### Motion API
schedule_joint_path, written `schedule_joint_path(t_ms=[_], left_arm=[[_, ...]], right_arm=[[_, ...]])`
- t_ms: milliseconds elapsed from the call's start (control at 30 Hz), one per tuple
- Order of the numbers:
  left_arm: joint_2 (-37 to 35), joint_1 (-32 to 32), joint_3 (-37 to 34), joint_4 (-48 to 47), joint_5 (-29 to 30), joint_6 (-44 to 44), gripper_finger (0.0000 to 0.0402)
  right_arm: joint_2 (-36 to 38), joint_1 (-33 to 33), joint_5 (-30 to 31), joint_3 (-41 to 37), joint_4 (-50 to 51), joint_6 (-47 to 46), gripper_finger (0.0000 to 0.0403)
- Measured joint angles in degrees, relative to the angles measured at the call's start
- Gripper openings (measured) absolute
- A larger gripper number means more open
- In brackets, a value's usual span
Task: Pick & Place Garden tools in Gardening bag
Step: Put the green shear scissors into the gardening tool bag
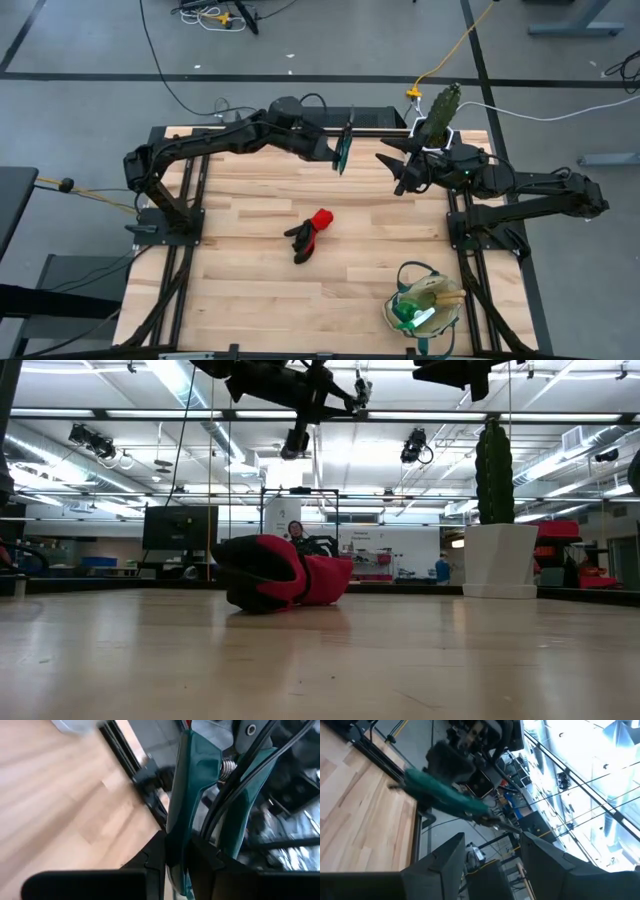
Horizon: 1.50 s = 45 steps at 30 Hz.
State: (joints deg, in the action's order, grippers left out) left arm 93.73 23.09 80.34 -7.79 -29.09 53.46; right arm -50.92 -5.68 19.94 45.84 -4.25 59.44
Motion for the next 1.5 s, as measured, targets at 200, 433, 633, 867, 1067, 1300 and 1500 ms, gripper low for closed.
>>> schedule_joint_path(t_ms=[200,433,633,867,1067,1300,1500], left_arm=[[0.0,0.0,0.0,0.1,11.3,0.0,0.0059],[0.0,0.0,0.0,0.3,15.8,2.9,0.0059],[0.0,0.0,0.0,1.7,14.2,6.6,0.0059],[0.0,-0.9,0.0,5.4,9.9,10.8,0.0059],[0.0,-2.8,0.0,6.5,6.3,13.7,0.0059],[0.0,-4.8,0.0,9.4,4.1,16.9,0.0059],[0.0,-5.3,0.0,10.5,3.4,19.1,0.0059]], right_arm=[[0.0,0.0,0.0,0.0,0.0,0.0,0.0197],[0.0,0.0,0.0,0.0,0.1,3.7,0.0197],[0.0,0.0,0.0,0.0,0.1,11.3,0.0197],[0.0,0.0,-2.7,0.0,-0.1,16.0,0.0197],[-1.3,0.0,-5.5,0.0,-0.3,20.3,0.0197],[-5.6,0.0,-6.0,0.0,-6.4,27.4,0.0197],[-8.6,0.0,-6.0,0.0,-12.9,28.6,0.0197]])
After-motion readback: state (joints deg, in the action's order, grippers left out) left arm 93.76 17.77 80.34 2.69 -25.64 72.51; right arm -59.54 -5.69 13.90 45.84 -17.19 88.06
